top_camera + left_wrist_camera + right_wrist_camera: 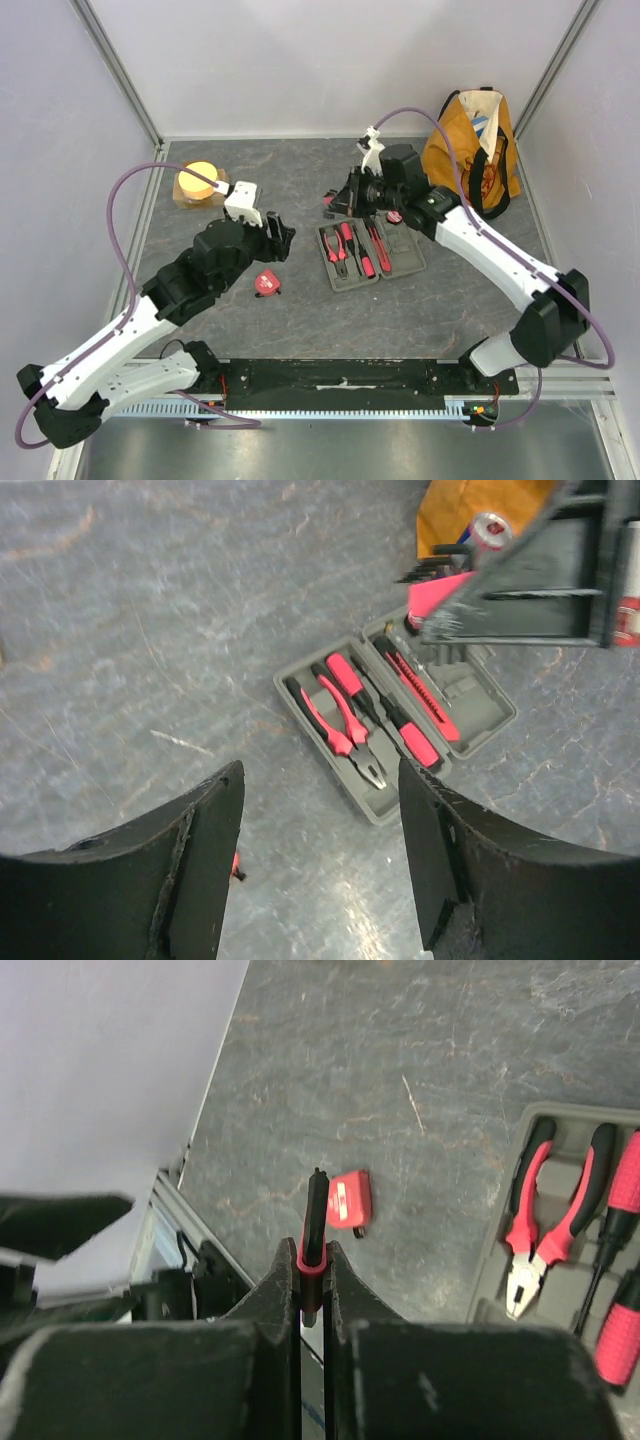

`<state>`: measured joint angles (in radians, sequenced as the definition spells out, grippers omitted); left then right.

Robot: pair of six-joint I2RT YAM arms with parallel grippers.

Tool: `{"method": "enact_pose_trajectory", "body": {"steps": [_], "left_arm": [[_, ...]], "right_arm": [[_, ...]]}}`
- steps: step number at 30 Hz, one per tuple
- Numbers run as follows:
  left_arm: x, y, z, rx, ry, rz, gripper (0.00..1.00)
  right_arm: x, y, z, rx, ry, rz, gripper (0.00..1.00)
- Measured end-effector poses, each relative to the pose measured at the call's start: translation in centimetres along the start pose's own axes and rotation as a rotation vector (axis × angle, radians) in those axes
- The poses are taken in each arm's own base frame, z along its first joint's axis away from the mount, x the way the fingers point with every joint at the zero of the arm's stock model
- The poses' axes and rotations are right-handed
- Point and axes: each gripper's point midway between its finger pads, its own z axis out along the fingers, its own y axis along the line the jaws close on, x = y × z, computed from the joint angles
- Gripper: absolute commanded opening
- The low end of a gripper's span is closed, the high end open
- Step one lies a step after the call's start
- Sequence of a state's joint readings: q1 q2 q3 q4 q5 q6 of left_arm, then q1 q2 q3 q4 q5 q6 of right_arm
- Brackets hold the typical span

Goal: Pack the tool kit

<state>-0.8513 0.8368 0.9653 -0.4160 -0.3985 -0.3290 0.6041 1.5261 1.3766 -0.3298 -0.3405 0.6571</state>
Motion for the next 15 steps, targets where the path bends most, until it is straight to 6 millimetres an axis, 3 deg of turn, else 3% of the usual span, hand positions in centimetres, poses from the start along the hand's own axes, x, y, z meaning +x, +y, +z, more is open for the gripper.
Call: {"method": "enact_pose_trajectory", "body": {"steps": [5, 10, 12, 15], "left_arm": [[3.1, 0.7, 2.0, -0.053, 0.143, -0.112, 0.7], [6.8, 2.4, 5.2, -0.055, 0.337, -0.268, 0.71], [8.9, 2.6, 6.6, -0.039, 0.425, -0.321, 0.7], [13.6, 1.3, 8.6, 0.027, 0.62, -0.389, 0.68]], "right_arm": [[1.0, -0.7, -3.3, -0.049, 0.012, -0.077, 0.0], [0.6, -4.0, -5.7, -0.01, -0.01, -0.087, 0.0], [0.9, -5.5, -6.3, 0.034, -0.01, -0.074, 0.0], [1.5, -8.2, -7.2, 0.13, -0.012, -0.046, 0.0]]}}
